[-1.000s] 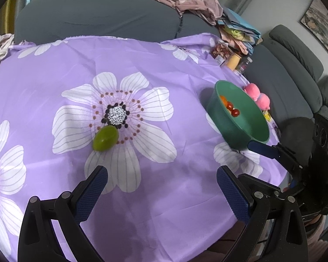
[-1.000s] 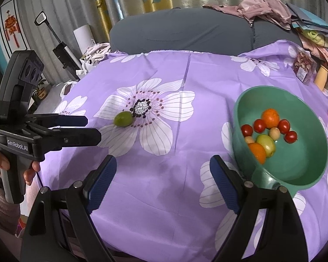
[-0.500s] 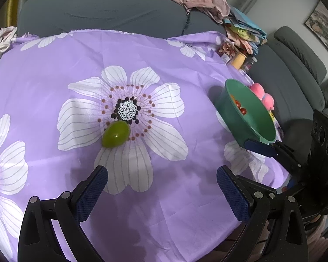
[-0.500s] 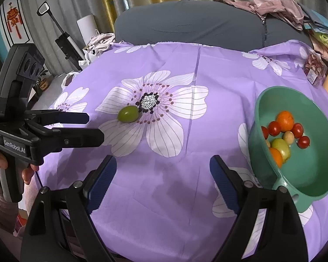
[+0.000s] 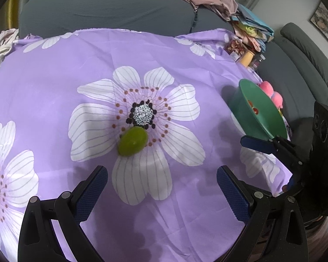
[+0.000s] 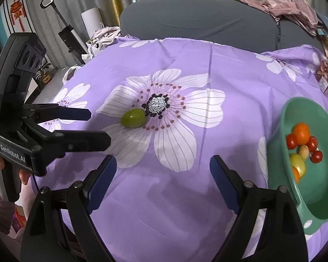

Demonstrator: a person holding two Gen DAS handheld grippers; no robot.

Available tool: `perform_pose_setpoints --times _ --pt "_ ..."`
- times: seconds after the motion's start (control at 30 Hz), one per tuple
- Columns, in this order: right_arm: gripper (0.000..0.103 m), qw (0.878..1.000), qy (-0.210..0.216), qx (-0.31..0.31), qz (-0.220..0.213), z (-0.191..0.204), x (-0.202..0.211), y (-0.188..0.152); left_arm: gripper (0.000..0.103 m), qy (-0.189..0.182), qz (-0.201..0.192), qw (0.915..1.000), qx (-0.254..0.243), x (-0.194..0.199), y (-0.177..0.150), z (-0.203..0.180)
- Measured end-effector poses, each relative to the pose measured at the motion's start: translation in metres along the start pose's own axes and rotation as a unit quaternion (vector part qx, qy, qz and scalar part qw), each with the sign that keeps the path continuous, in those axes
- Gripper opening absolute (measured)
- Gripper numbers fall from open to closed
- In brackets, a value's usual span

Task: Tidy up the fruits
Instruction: 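Move both open grippers from the bowl toward the small green fruit, then close both grippers together around the small green fruit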

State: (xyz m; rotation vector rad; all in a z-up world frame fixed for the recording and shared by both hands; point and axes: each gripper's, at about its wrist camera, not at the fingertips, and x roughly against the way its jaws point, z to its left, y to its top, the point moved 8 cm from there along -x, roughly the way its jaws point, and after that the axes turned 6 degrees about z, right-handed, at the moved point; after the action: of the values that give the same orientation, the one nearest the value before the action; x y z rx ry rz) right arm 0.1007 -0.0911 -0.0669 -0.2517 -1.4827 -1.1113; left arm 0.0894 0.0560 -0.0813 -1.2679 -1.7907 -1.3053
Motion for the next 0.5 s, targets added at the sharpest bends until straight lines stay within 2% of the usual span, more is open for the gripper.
perform_pose_setpoints --times 0.5 --pt "0.088 1.0 0.005 0.004 0.01 0.002 -0.026 0.019 0.099 -0.001 0.007 0.9998 -0.019 -0.013 0.021 0.005"
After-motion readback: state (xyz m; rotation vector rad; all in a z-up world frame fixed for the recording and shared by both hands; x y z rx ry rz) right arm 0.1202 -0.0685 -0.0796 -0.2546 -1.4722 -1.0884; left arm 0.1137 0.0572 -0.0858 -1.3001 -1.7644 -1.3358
